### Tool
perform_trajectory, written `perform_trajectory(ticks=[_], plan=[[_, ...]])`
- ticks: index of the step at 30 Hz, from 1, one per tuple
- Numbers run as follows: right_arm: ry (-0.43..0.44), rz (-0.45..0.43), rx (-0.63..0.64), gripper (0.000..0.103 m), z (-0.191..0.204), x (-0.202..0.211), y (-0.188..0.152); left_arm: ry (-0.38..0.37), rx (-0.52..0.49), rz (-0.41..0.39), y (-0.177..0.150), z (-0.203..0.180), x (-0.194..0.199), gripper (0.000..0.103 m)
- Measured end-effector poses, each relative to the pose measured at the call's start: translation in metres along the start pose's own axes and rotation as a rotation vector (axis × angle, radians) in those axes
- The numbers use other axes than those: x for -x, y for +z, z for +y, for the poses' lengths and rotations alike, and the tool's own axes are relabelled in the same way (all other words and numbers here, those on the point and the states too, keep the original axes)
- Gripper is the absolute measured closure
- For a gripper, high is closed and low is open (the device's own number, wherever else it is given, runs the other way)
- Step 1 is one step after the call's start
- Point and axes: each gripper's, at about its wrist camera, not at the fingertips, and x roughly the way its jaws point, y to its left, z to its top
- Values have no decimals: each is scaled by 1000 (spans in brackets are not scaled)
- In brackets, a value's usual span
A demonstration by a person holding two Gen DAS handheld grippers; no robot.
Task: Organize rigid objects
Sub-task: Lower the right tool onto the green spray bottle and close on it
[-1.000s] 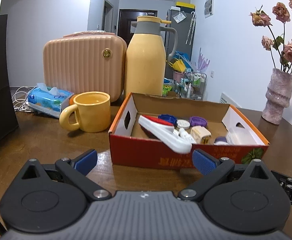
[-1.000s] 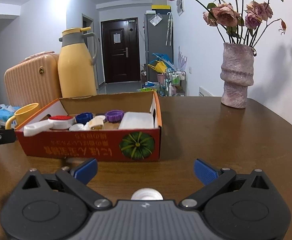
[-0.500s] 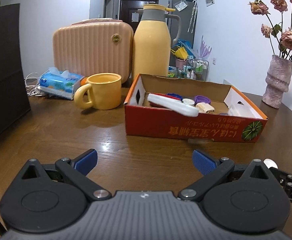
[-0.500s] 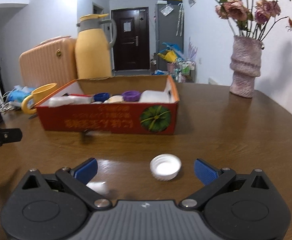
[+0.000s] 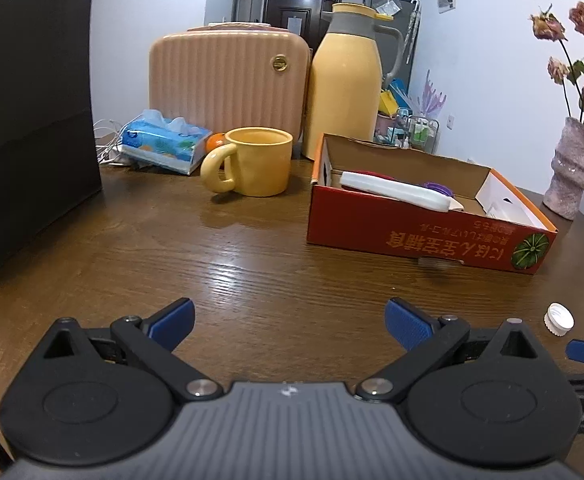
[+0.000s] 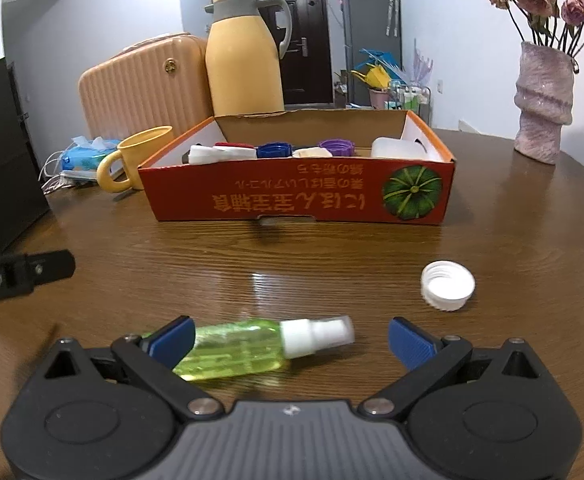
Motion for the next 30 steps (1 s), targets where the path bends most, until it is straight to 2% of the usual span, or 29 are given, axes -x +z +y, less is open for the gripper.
perform_trajectory(ticks=[6, 9, 12, 14, 27, 30], plan=[[-12, 32, -39, 1, 14, -13, 3, -19, 28, -1, -5, 14, 5, 0], [-23, 30, -11, 2, 23, -15, 1, -25, 39, 0, -7, 21, 7, 0], [-43, 60, 34, 9, 32, -22, -2, -27, 52, 1, -8, 27, 7, 0], [-40, 89, 37, 17, 33, -27, -5, -29, 63, 3, -9, 30, 7, 0], [-77, 56, 84, 27, 18, -5, -24, -41, 95, -3, -11, 41, 12, 0], [-61, 38, 117, 34, 17, 0, -29, -42, 93, -1, -11, 39, 12, 0]])
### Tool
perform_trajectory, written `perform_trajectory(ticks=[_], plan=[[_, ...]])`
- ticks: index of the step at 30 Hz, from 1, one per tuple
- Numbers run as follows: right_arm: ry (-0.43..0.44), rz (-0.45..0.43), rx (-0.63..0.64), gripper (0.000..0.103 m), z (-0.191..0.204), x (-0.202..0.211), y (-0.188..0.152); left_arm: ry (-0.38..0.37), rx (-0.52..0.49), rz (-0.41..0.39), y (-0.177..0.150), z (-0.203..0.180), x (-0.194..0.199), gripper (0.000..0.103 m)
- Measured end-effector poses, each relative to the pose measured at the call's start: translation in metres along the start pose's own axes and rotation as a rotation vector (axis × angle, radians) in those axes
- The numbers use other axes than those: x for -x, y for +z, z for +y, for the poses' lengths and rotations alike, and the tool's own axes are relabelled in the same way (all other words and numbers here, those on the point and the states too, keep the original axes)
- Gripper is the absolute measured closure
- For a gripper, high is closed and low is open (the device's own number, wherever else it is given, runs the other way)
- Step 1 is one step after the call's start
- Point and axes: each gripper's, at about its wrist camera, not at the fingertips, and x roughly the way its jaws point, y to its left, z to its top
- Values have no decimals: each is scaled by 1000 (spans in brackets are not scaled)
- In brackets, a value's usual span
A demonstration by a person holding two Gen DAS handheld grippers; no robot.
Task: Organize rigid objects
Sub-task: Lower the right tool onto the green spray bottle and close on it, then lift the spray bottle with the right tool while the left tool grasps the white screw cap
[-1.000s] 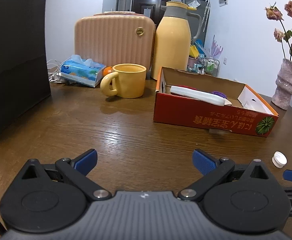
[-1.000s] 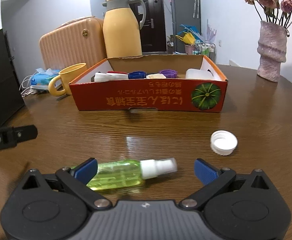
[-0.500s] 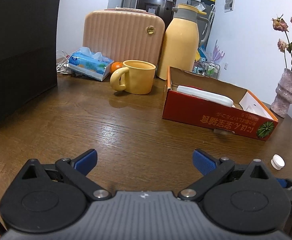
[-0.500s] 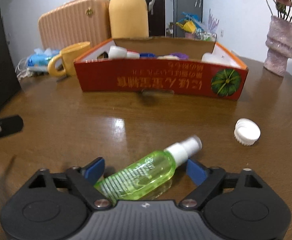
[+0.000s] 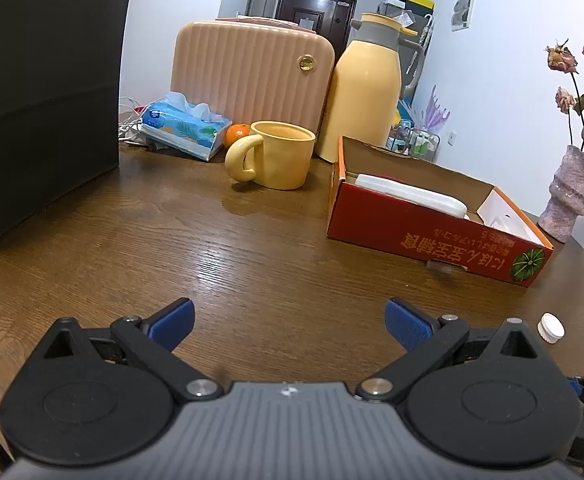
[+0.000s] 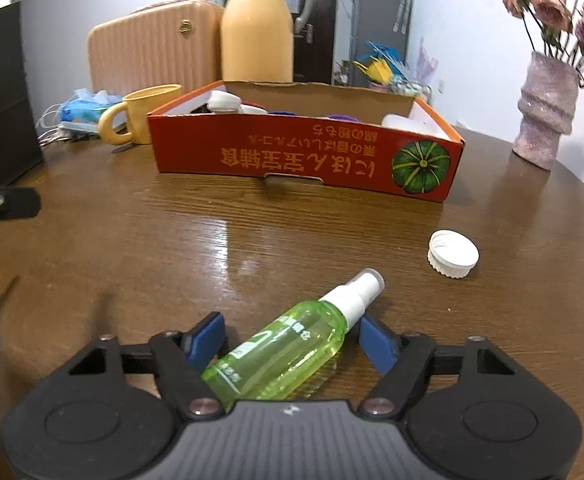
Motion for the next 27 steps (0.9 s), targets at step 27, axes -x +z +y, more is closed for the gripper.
perform_trajectory(ticks=[27], plan=[[83, -67, 34, 73, -11, 15, -10, -3, -25, 22, -8, -16, 1, 0]])
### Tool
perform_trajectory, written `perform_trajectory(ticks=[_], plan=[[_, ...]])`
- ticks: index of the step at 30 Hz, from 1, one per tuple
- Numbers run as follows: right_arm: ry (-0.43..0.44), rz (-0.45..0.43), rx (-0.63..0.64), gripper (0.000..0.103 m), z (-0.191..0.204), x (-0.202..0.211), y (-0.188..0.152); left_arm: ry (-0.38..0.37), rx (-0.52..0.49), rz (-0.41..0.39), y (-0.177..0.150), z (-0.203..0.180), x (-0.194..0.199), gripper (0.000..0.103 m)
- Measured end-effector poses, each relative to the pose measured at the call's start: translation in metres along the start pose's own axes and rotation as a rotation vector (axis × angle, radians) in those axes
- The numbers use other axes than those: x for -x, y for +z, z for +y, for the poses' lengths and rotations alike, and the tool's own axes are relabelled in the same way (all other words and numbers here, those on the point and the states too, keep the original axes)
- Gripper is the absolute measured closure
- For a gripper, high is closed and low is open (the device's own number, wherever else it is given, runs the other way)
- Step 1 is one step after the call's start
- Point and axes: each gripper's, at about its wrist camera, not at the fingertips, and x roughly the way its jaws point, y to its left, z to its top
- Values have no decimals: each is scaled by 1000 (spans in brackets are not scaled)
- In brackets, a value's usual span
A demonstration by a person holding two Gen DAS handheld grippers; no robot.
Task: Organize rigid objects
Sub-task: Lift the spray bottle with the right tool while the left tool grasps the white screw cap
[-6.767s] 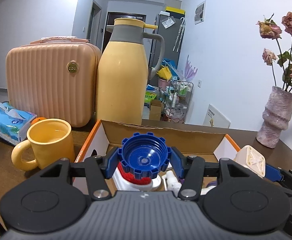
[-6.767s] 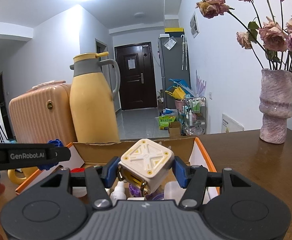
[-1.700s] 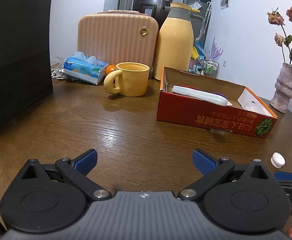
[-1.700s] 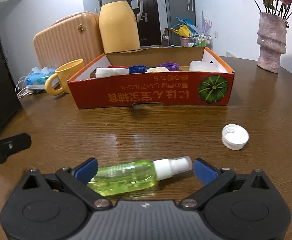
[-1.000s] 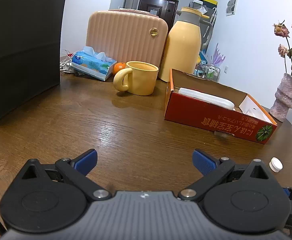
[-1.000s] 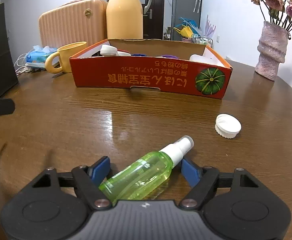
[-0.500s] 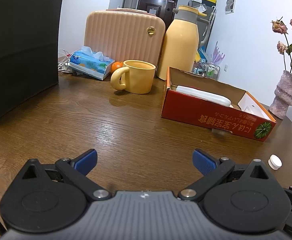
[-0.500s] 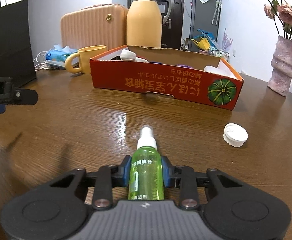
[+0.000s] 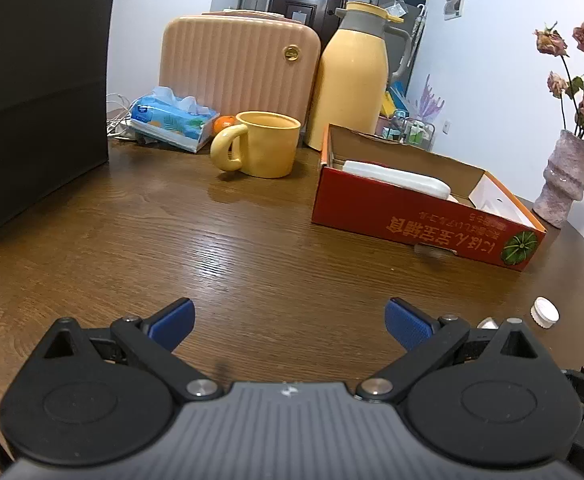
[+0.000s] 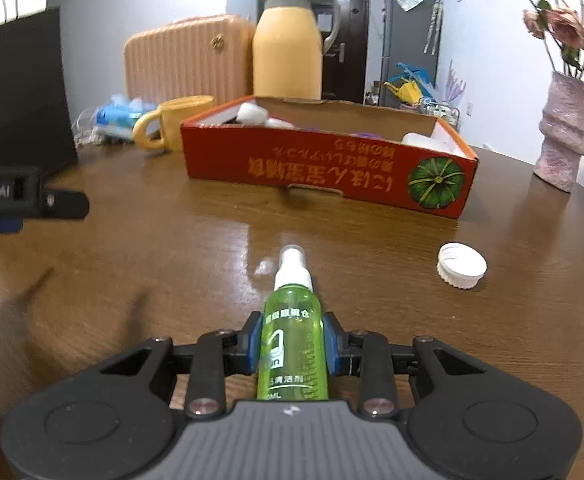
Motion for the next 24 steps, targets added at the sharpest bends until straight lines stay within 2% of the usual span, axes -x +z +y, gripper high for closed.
perform_trajectory(ticks=[11, 24], plan=[[11, -124, -77, 73, -39, 23, 15, -6, -65, 1, 4, -36, -2, 0], [-21, -174, -140, 73, -97, 29, 19, -42, -159, 25, 5, -104, -20, 0]])
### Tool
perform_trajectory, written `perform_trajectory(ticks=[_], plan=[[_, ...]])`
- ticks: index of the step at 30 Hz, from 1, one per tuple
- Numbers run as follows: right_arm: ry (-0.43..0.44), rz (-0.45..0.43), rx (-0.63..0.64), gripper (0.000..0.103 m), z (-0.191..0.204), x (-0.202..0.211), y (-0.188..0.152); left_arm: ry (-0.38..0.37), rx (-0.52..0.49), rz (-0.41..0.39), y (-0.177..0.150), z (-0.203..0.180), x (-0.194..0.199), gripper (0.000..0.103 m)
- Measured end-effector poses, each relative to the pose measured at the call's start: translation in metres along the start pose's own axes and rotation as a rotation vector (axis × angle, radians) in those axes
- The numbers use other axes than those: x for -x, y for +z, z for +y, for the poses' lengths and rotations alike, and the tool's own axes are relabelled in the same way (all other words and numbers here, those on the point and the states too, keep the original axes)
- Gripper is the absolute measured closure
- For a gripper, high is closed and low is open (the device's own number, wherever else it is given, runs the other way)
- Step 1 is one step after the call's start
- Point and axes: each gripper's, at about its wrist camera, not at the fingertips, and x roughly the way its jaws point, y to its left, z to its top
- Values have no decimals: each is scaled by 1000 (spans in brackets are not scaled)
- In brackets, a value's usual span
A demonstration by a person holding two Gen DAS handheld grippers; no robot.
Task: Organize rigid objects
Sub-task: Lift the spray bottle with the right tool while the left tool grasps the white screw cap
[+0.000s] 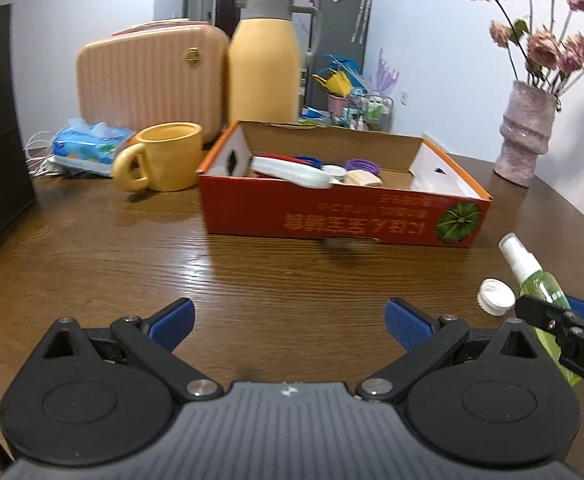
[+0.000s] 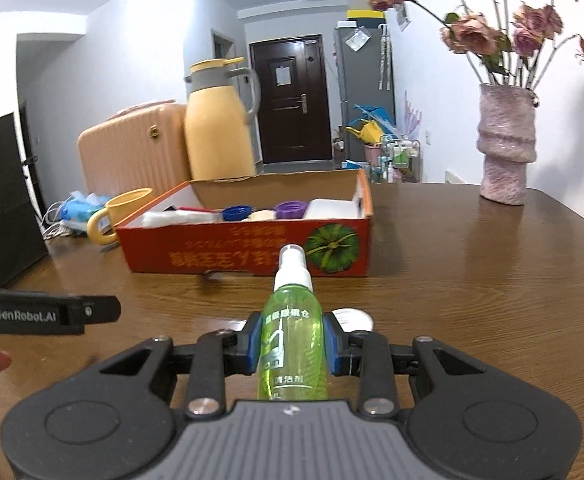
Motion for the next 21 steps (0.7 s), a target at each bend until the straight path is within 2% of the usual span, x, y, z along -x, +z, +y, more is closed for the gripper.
perform_trajectory(ticks=[7, 21], plan=[[-26, -16, -32, 73, -34, -3, 4, -29, -41, 18, 3, -38, -13, 0], [-59, -37, -44, 73, -84, -15, 18, -98, -38, 76, 1, -104, -51, 0]])
